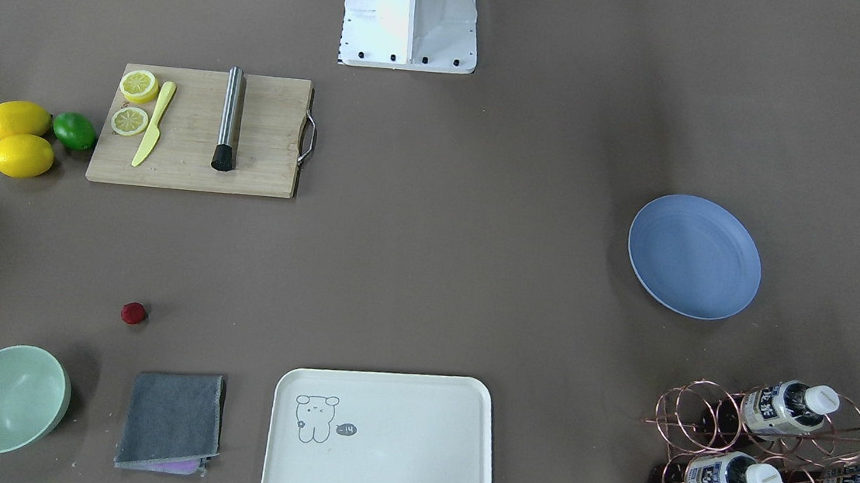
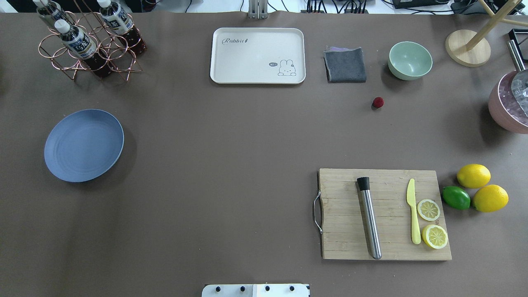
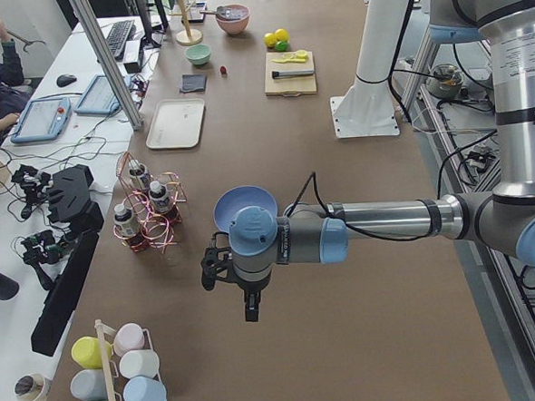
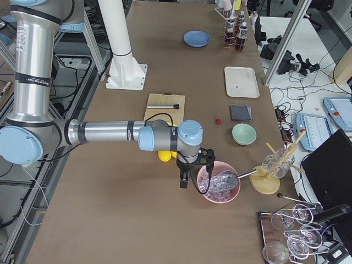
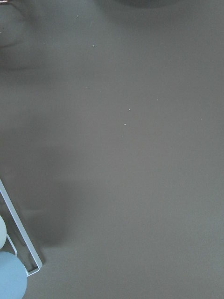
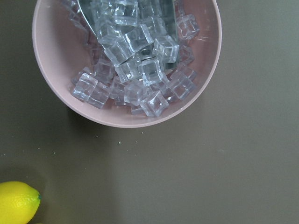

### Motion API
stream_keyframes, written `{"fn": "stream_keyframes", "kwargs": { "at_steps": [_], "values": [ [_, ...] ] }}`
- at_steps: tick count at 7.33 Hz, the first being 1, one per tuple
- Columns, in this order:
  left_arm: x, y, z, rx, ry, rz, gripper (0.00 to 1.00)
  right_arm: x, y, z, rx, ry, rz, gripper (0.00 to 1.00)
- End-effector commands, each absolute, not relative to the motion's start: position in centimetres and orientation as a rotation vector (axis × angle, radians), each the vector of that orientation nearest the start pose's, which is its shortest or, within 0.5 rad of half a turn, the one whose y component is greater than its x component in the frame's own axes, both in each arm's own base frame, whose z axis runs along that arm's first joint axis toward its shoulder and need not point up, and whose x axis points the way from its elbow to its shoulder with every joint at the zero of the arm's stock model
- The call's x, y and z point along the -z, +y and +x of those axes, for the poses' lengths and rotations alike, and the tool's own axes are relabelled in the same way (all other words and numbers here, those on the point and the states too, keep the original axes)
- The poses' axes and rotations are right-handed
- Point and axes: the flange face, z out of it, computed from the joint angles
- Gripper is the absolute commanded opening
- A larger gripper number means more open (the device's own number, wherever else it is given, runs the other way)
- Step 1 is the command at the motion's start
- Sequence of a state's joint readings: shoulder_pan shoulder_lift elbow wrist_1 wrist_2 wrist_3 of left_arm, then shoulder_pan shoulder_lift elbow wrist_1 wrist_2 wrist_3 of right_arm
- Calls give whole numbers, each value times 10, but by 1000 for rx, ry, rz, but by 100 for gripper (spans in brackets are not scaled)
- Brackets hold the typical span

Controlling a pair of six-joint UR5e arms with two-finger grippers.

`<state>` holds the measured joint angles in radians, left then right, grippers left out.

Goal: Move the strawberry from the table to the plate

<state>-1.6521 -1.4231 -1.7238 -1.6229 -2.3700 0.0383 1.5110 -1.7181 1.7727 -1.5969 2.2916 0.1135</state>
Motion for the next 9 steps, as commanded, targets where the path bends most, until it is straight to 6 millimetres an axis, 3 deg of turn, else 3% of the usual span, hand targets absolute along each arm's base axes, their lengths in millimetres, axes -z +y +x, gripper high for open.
{"fn": "stream_keyframes", "kwargs": {
  "at_steps": [1, 8, 9],
  "values": [
    [-638, -427, -97, 12, 792, 113, 98, -633, -434, 42, -41, -721, -35, 100],
    [-650, -432, -89, 6, 784, 79, 98, -633, -434, 42, -38, -721, -34, 100],
    [-663, -429, -88, 18, 793, 53, 98, -633, -434, 41, -38, -724, -34, 100]
  ]
}}
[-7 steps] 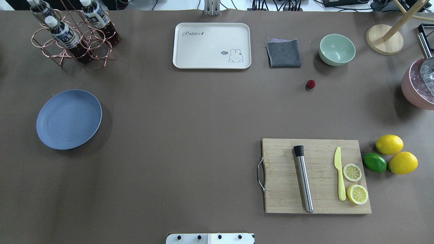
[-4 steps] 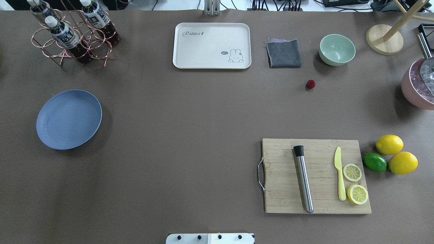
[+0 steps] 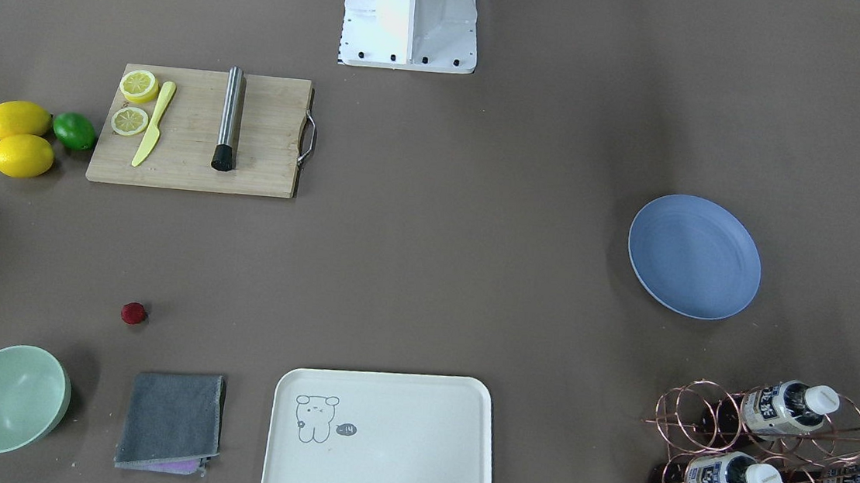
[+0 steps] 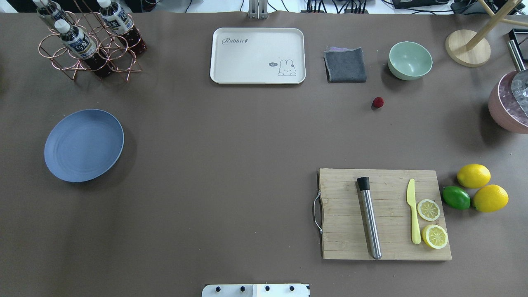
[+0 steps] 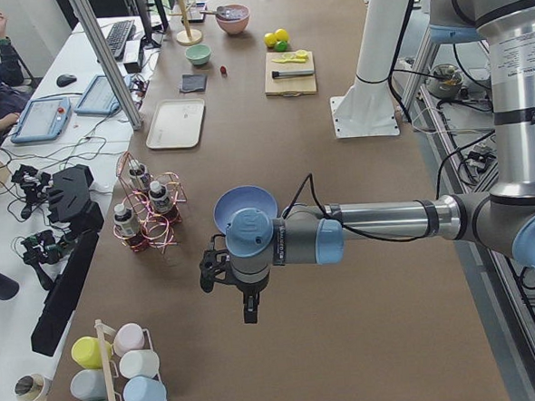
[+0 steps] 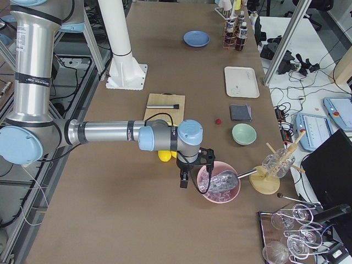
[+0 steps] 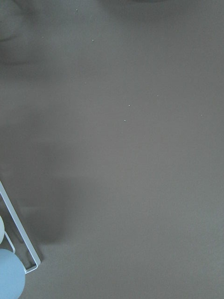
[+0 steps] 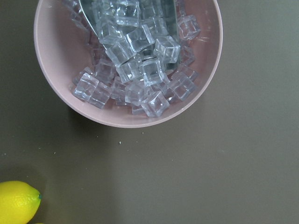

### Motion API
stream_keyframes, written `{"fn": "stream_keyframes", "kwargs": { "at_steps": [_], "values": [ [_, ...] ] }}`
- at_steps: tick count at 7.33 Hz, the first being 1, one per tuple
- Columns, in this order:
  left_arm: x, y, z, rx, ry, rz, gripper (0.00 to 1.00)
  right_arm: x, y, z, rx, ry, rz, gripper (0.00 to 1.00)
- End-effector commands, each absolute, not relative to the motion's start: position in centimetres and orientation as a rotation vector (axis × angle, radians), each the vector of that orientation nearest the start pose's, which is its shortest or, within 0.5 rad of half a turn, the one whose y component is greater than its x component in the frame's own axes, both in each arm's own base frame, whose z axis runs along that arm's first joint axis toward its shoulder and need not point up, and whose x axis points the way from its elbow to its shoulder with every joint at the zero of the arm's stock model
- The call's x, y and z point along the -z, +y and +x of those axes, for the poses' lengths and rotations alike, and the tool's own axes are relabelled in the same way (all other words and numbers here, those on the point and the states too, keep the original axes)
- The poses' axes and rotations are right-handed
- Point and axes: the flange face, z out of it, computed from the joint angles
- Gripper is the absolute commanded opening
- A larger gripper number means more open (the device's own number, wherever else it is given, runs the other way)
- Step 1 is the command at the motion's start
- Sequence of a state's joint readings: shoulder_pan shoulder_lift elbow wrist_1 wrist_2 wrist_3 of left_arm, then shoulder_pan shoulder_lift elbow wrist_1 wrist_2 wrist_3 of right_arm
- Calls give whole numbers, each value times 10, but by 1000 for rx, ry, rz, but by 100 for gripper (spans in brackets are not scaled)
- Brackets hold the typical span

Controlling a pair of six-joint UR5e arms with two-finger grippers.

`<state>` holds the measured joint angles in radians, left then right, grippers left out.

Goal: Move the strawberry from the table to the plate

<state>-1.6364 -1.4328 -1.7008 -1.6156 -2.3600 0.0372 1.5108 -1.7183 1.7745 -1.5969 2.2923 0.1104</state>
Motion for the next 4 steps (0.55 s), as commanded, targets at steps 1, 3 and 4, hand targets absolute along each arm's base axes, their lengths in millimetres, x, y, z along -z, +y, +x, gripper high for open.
{"fn": "stream_keyframes", "kwargs": {
  "at_steps": [1, 3, 4],
  "values": [
    [-662, -430, -89, 12, 795, 63, 98, -635, -433, 41, -38, -723, -38, 100],
    [-675, -433, -89, 8, 794, 67, 98, -638, -431, 41, -40, -726, -44, 100],
    [-676, -433, -89, 8, 795, 72, 98, -638, -430, 42, -44, -724, -46, 100]
  ]
}}
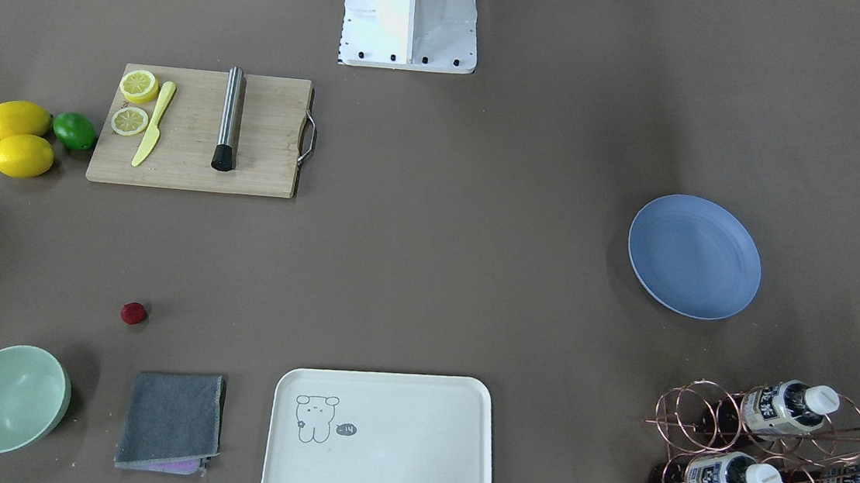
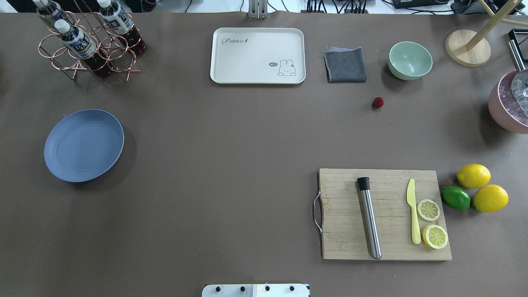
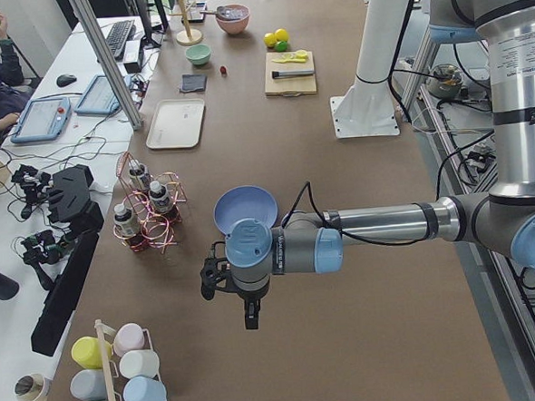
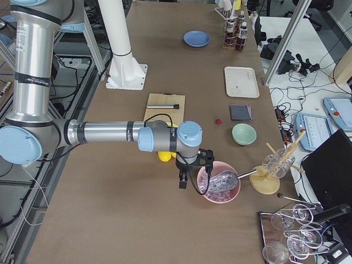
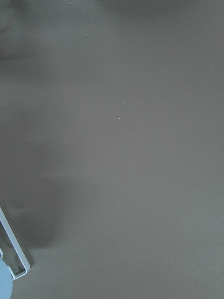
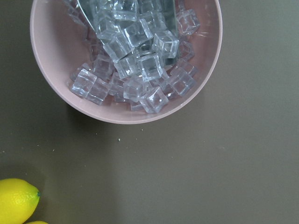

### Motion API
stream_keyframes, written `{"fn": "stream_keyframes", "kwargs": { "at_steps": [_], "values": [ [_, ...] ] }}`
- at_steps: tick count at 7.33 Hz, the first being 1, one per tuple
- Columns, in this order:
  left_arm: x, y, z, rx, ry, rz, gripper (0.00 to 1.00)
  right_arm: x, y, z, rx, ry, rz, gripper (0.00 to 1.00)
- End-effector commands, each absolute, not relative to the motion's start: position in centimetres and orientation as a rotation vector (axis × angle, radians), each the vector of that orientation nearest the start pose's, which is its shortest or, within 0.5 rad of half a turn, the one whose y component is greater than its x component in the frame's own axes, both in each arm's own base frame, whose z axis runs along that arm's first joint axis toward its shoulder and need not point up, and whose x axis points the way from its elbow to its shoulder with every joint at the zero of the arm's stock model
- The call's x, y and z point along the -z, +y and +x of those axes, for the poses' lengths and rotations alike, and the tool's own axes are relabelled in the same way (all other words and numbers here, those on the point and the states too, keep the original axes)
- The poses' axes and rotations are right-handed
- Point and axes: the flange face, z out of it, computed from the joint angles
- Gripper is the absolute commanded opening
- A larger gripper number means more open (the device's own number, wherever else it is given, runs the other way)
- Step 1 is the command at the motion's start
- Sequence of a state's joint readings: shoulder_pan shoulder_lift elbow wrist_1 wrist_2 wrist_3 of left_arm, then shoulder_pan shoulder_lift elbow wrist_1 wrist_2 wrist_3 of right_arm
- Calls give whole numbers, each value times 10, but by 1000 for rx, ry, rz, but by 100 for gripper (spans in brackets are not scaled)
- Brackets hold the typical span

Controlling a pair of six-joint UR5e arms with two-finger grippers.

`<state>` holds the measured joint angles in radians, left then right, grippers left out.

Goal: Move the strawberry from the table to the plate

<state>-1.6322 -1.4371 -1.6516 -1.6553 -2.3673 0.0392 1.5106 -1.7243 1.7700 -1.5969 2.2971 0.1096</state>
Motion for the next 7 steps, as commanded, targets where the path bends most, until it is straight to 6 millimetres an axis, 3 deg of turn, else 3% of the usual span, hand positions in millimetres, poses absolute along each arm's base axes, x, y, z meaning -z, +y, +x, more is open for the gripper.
{"fn": "stream_keyframes", "kwargs": {
  "at_steps": [1, 2, 3, 5, 6, 7],
  "values": [
    [-671, -434, -89, 8, 796, 80, 98, -638, -431, 41, -43, -726, -45, 100],
    [-654, -446, -89, -5, 794, 118, 98, -638, -431, 41, -45, -726, -45, 100],
    [-650, -455, -90, -13, 793, 128, 98, -637, -431, 41, -46, -727, -46, 100],
    [-625, -460, -86, -27, 885, 216, 98, -629, -435, 41, -43, -727, -29, 100],
    [-599, -482, -85, -70, 880, 289, 98, -611, -445, 40, -26, -731, 11, 100],
    [-590, -492, -75, -90, 889, 303, 98, -594, -457, 39, 4, -732, 76, 100]
  ]
}}
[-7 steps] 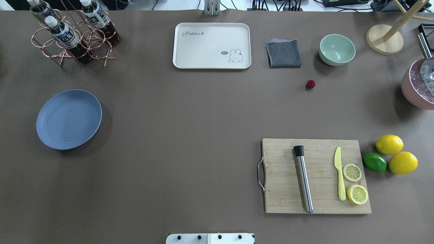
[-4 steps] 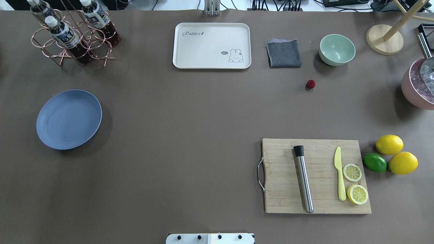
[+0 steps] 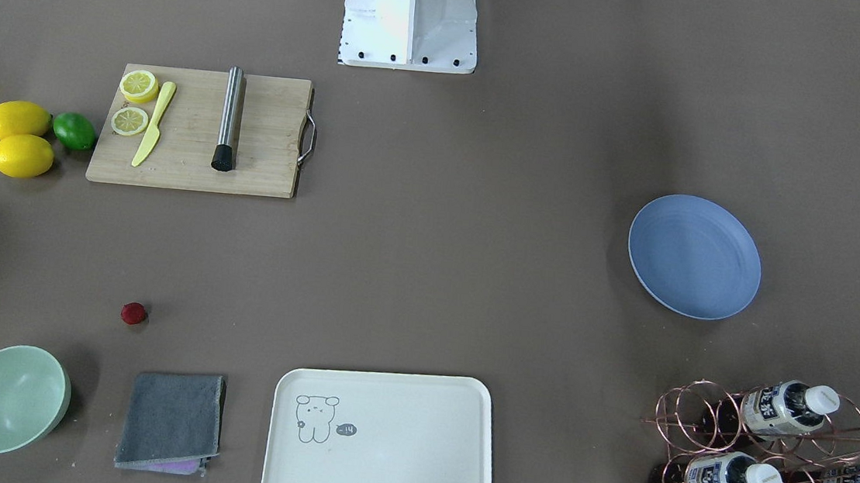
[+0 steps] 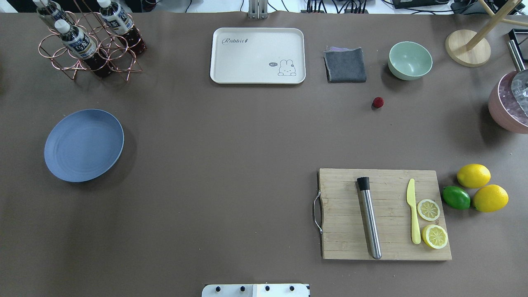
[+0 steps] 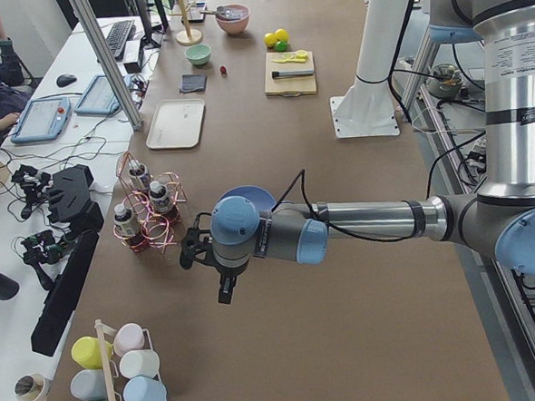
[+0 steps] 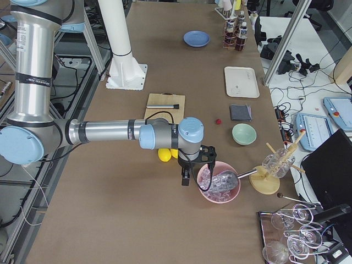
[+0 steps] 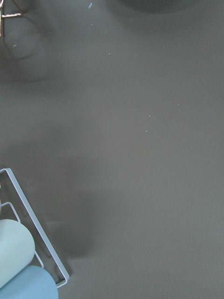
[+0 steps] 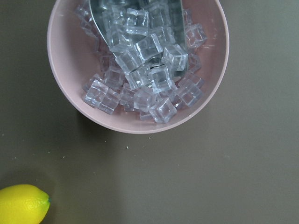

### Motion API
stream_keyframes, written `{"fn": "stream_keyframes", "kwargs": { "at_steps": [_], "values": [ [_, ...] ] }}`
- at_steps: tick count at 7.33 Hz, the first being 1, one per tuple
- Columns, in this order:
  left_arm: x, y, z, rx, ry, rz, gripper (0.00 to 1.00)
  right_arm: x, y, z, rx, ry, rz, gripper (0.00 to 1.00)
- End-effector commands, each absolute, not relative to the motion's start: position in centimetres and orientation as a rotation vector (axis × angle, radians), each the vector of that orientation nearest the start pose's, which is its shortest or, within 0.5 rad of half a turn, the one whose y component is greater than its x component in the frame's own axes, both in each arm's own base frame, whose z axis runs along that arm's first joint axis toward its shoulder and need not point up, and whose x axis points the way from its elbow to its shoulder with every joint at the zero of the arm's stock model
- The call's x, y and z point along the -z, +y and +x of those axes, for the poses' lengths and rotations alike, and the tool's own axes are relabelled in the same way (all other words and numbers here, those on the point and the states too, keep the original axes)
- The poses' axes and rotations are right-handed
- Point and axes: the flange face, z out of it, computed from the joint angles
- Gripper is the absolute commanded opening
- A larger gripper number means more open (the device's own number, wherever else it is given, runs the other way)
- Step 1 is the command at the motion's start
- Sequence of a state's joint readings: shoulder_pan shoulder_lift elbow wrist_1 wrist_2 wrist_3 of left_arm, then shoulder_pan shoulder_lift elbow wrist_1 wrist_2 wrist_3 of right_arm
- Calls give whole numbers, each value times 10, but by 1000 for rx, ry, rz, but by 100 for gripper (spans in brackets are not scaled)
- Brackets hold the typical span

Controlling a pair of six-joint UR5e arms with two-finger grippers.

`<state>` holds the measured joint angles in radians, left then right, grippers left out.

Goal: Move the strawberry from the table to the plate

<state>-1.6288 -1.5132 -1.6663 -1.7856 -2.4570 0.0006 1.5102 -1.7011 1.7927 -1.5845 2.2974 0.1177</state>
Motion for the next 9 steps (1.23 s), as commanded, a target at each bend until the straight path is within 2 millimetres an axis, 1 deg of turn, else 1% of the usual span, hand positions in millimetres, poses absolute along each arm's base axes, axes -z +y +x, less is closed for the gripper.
{"fn": "stream_keyframes", "kwargs": {
  "at_steps": [1, 2, 3, 4, 5, 6, 7, 8, 9],
  "values": [
    [-591, -494, -61, -115, 893, 290, 99, -583, -461, 39, 57, -730, 222, 100],
    [-587, -497, -28, -158, 904, 258, 100, -576, -465, 18, 106, -747, 257, 100],
    [-578, -506, -3, -108, 918, 210, 99, -570, -470, -14, 79, -763, 215, 100],
    [-576, -510, 18, -103, 928, 209, 98, -557, -474, -52, 54, -778, 188, 100],
    [-573, -510, 41, -74, 951, 192, 97, -550, -476, -85, 45, -767, 197, 100],
    [-579, -509, 76, -66, 951, 196, 96, -549, -473, -111, 46, -756, 192, 100],
    [-591, -506, 126, -72, 951, 210, 96, -542, -477, -129, 32, -749, 201, 100],
    [-606, -518, 153, -71, 981, 218, 96, -538, -478, -132, 29, -754, 202, 100],
    [-623, -525, 163, -81, 987, 224, 96, -539, -477, -133, 30, -753, 202, 100]
  ]
}}
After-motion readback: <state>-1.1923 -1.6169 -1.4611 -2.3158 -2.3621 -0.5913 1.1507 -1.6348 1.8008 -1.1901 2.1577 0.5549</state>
